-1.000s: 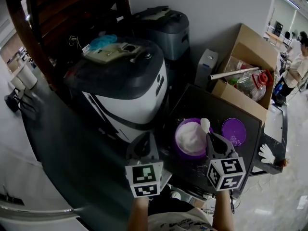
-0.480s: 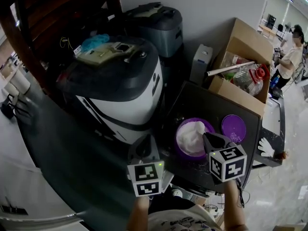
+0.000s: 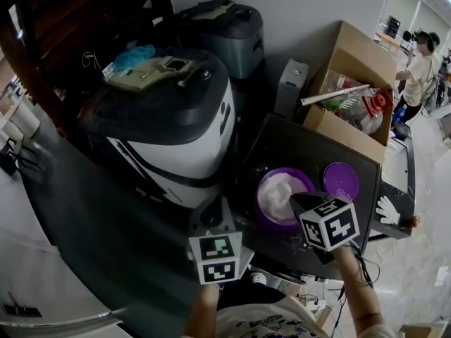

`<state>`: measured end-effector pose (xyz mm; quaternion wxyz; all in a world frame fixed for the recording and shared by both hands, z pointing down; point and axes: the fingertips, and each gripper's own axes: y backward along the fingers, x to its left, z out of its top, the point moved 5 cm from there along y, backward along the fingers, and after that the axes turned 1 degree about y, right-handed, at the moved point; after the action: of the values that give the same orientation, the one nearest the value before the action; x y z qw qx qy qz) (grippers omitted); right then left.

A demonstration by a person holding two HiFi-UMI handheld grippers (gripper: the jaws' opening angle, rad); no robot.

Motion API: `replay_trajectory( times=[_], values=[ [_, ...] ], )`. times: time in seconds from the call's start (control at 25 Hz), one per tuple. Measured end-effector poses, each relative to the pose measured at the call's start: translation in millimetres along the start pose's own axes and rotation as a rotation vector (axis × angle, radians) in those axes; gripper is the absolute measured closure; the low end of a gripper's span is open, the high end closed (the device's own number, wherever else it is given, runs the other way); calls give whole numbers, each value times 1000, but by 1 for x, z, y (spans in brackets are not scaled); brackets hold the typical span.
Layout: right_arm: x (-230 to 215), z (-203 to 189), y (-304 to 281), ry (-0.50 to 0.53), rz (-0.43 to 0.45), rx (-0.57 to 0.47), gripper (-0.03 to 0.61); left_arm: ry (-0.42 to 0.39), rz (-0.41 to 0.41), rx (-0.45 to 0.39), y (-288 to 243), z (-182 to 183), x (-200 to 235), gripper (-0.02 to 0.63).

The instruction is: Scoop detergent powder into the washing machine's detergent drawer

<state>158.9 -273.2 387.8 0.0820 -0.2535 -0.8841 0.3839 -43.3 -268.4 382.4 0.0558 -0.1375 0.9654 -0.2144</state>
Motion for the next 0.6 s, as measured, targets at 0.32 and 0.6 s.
replay_trajectory(
  times=[0.32,0.6],
  values=[
    [0,-5,-10,14,40,65,558,-2,-1,12,2,-3,1,612],
    [2,-8,-17,12,68,104,558,5,8,18,3,-5,6,612]
  ],
)
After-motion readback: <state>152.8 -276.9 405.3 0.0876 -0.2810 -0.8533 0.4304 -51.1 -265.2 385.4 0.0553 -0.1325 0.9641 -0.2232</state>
